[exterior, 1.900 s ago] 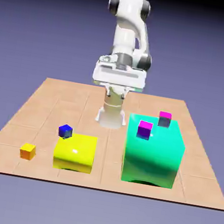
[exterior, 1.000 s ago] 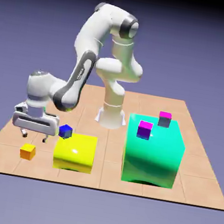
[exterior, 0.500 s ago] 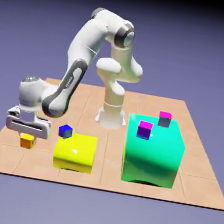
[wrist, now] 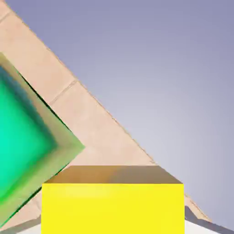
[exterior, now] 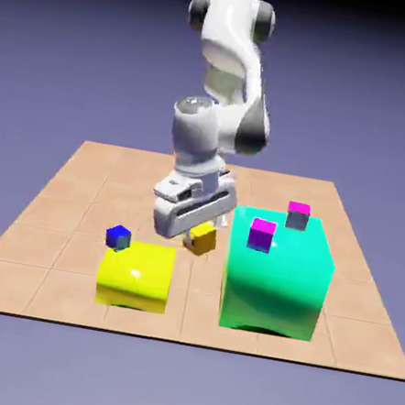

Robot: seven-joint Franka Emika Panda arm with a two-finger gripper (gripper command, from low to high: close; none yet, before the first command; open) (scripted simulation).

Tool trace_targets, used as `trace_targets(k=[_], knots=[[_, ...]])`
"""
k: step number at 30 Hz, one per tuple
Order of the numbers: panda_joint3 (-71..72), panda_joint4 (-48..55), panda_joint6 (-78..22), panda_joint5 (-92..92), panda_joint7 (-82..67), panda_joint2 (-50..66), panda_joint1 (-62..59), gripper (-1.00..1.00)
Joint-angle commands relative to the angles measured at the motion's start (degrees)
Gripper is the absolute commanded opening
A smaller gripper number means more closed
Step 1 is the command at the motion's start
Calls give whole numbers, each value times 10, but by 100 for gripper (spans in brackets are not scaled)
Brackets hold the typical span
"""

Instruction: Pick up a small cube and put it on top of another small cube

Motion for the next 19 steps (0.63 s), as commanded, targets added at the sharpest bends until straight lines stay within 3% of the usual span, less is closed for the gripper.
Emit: trace_targets(k=[1,7,12,13,19], knots=[[8,-1,-16,-18,-1,-21,17,-100],[43,-5,-85,-91,-9,-108,92,-100],[37,-70,22,-79,-20,-64,94,-100],[37,-70,22,-79,-20,-64,94,100],[43,-5,-85,-91,-9,-108,92,100]])
